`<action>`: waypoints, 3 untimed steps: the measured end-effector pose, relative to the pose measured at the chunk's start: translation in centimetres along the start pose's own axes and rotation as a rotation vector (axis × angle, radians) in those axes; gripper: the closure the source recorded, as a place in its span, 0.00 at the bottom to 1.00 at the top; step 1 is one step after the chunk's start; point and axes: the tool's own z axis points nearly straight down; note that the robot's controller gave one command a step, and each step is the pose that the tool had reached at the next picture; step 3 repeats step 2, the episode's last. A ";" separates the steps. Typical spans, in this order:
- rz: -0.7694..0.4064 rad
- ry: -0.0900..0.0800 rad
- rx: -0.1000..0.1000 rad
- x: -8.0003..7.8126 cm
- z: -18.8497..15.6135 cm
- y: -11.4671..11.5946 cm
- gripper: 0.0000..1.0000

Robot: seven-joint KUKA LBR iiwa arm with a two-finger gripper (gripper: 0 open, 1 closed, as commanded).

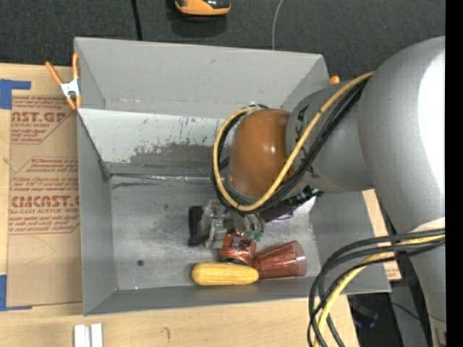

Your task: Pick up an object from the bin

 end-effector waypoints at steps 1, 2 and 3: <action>0.000 0.000 0.000 0.0 0.0 0.0 1.00; -0.006 0.001 0.001 0.0 -14.3 -0.8 1.00; -0.006 0.001 0.001 0.0 -14.3 -0.8 1.00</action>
Offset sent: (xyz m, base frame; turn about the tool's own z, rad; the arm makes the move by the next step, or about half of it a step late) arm -0.0006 -0.0085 0.1432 -0.0056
